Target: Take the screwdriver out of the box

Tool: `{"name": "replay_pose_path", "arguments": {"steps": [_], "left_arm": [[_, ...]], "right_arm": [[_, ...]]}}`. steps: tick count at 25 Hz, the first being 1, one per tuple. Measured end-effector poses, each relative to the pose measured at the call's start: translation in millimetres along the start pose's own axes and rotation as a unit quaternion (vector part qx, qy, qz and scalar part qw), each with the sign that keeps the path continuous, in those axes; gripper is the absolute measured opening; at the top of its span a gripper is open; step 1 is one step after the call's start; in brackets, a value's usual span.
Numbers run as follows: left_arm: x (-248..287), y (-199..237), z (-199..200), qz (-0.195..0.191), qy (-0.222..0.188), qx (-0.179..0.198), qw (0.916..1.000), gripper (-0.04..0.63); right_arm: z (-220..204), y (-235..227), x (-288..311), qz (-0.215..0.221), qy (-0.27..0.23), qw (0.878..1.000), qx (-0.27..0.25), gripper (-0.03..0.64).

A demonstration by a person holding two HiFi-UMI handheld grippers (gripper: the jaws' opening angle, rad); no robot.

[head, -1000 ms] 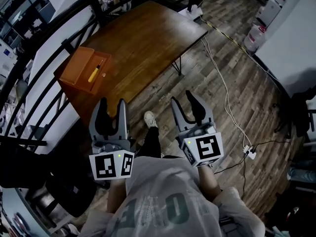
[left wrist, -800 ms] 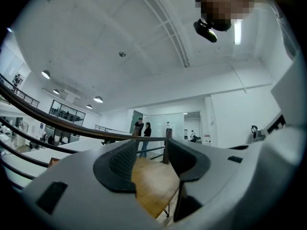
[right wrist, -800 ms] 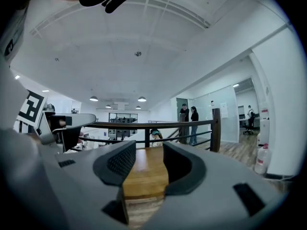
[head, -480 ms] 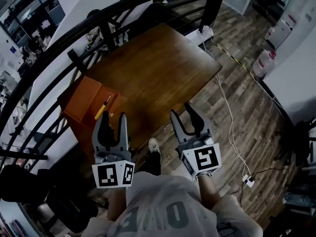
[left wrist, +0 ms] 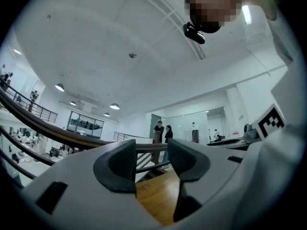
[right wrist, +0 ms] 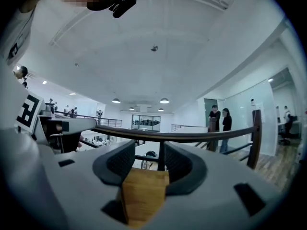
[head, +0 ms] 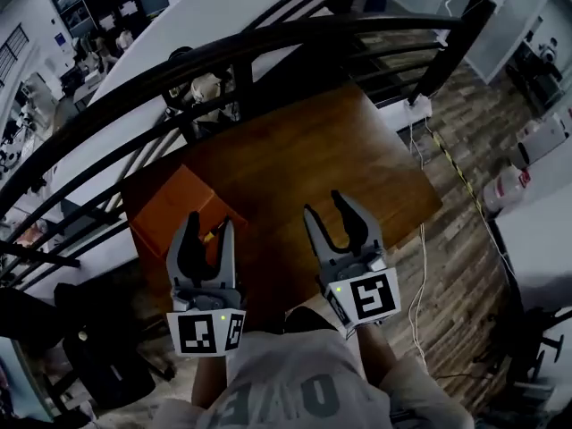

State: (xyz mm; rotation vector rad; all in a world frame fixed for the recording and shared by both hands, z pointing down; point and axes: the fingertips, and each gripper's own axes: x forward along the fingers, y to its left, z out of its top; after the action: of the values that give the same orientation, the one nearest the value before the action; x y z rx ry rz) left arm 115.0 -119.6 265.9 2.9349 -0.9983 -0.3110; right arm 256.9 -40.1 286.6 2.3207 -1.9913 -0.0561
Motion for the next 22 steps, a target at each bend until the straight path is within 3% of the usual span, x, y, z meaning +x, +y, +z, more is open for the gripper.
{"name": "replay_pose_path", "arguments": {"steps": [3,8,14,19,22], "left_arm": [[17.3,38.3,20.2,0.041,0.009,0.002,0.9991,0.206],[25.6,63.0,33.0,0.103,0.01,0.009,0.9946,0.206],[-3.9,79.7,43.5,0.194,-0.003,0.035,0.9804,0.206],[-17.2,89.8,45.5,0.233,-0.006,0.041,0.9715,0.206],[-22.7,93.2,47.4,0.251,-0.005,0.042,0.9672,0.205]], "right_arm": [[29.3,14.7,50.8,0.042,-0.001,0.999,0.003,0.181],[44.6,27.2,94.1,0.113,0.004,0.994,-0.004,0.181],[47.7,69.6,120.7,0.233,-0.011,0.972,-0.027,0.183],[49.2,89.3,128.4,0.288,-0.016,0.956,-0.046,0.183],[41.4,102.2,131.7,0.332,0.003,0.941,-0.065,0.183]]}}
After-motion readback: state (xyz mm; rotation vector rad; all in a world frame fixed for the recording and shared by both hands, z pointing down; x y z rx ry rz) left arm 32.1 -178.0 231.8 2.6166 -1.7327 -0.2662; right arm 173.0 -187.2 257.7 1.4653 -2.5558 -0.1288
